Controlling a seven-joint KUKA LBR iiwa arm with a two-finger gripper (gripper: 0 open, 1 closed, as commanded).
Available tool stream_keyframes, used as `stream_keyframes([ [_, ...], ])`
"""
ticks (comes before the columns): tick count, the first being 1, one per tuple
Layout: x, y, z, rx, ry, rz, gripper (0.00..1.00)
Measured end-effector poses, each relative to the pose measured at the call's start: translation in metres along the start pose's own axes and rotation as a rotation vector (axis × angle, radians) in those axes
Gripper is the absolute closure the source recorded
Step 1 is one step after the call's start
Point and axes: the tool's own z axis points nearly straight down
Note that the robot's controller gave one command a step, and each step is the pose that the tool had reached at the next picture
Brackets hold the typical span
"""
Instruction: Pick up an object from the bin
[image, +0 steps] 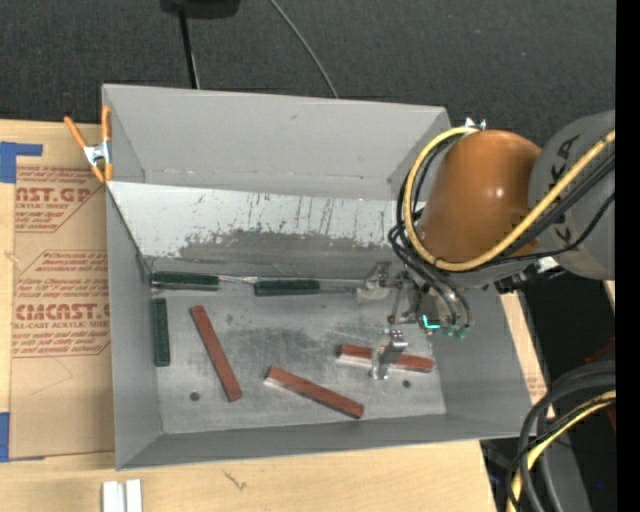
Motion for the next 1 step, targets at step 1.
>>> stream_keyframes([
  [1, -0.0017, 0.0, -0.0043, 0.0, -0.008, 0.0, 0.0],
])
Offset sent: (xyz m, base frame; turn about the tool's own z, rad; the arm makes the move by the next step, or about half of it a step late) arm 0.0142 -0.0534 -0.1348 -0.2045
